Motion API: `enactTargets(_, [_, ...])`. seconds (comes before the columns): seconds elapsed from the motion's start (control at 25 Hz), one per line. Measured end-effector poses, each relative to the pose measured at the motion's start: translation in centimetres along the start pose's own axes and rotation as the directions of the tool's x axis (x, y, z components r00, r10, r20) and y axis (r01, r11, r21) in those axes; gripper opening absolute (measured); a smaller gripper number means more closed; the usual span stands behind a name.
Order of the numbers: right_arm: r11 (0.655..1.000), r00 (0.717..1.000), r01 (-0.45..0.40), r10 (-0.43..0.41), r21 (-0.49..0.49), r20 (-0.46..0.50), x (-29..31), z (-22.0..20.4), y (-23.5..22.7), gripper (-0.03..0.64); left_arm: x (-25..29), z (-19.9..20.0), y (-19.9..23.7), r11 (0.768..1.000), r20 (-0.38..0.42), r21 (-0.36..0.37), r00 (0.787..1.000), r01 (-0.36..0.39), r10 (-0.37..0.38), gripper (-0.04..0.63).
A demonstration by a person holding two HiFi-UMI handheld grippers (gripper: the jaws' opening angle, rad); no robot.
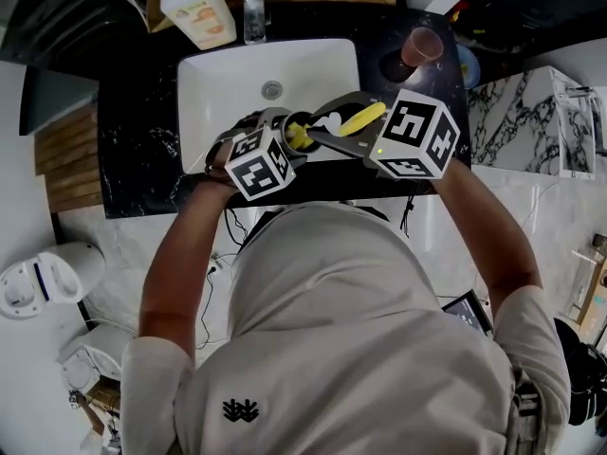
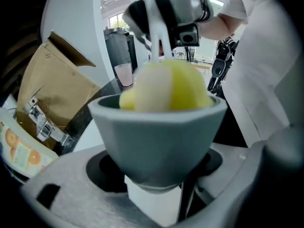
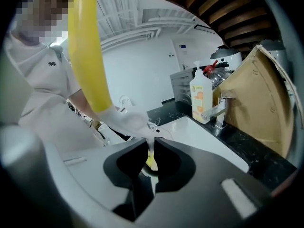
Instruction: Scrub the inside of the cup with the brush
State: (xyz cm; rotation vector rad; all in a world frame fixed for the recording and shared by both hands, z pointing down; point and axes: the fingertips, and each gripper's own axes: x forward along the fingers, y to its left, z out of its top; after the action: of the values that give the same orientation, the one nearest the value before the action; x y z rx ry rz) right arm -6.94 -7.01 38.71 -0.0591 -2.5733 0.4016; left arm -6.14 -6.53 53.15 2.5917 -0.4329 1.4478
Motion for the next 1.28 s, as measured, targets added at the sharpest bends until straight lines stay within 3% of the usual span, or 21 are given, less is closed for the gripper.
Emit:
enactTargets(0.44, [1.0,0.992,0.014,-0.017,0.025,0.122,-3.5,2.3,-0.4,0.049,0.0,-1.3,0.9,1.0,-0.027,-0.013,0.999,-0.021,0.02,0.364])
enactTargets(0.72, [0.997,0.998,-0.002,0.007,-0.08,0.058,0.4,1.0,-1.2,0.049,-0.5,0.5,0.2,1.0,0.029,-0.016,1.0,0.012,-0.011,0.364])
enactTargets(0.88, [0.999,0.997,-0.045,0.046,-0.017,0.058,1.1,-0.4,-2.0,0.049,-0.8,0.8,0.0,1.0,0.039,-0.009,0.999,0.011,-0.011,0.364])
enactTargets(1.04, [0.997,0.996,-0.04,0.035,0.062,0.088,-0.3,-1.2,-2.6,0.049,-0.9,0.3,0.5,1.0,0.035,-0.024,0.999,-0.002,0.003,0.364])
enactTargets(1.28, [0.996,0.992,-0.019,0.008,0.083,0.13,-2.9,-1.3,-2.4,0.048,-0.9,-0.4,0.6,0.999,0.017,-0.035,1.0,-0.01,0.011,0.364])
